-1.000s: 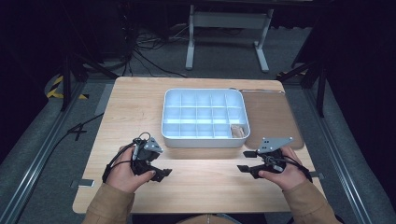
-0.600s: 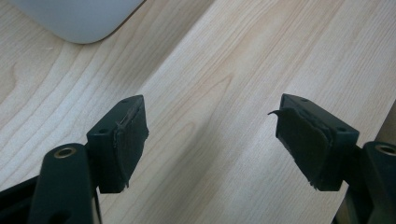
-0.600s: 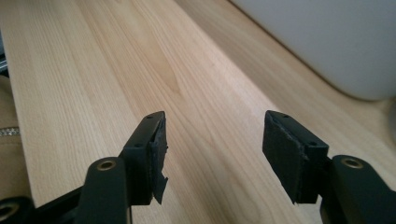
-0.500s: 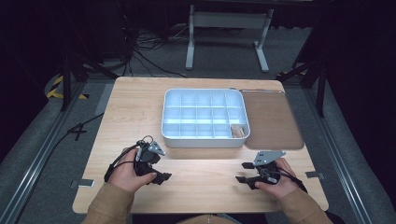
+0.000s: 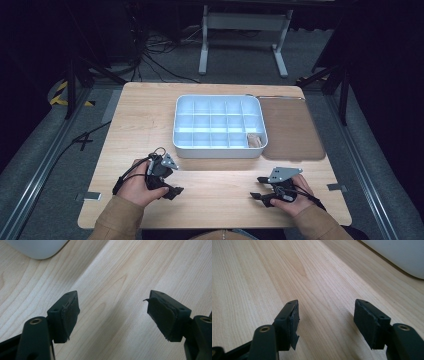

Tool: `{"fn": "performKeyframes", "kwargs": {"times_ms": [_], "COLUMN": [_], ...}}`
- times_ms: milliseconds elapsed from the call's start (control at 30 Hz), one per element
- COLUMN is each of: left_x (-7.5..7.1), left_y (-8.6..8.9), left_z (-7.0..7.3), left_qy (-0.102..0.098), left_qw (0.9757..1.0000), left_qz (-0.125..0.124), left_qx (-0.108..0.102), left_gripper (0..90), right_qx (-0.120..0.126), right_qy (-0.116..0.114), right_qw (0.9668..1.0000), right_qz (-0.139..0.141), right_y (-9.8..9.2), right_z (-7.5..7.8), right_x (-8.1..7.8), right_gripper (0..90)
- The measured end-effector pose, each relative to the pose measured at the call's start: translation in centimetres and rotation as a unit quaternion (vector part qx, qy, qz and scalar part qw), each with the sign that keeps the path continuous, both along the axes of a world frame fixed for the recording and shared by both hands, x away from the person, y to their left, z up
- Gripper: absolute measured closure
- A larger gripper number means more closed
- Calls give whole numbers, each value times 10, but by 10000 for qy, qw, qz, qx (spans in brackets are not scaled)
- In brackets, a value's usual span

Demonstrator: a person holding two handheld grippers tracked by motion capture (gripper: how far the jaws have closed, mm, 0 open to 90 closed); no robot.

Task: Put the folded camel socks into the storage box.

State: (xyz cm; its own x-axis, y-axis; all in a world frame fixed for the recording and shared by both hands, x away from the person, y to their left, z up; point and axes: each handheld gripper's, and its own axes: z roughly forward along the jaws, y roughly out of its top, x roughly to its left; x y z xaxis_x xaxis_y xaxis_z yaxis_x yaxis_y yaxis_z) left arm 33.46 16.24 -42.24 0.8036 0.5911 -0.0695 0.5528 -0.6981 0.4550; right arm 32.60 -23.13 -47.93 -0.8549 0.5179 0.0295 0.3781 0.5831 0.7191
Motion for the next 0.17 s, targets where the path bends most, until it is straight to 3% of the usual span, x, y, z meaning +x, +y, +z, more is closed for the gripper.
{"fn": "performKeyframes", "kwargs": {"times_ms": [167], "left_x": [2], "left_y": [4], "left_z": [-4], "left_qy": [10], "left_qw": [10000], "left_qz": [1], "left_qx": [-4], "left_gripper": [229], "right_qx": [-33], "right_qy": [-78], "right_qw": [10000], "right_qz": [17], "right_y": [1], "right_z": [-1], "right_x": [-1], "right_gripper": [356]}}
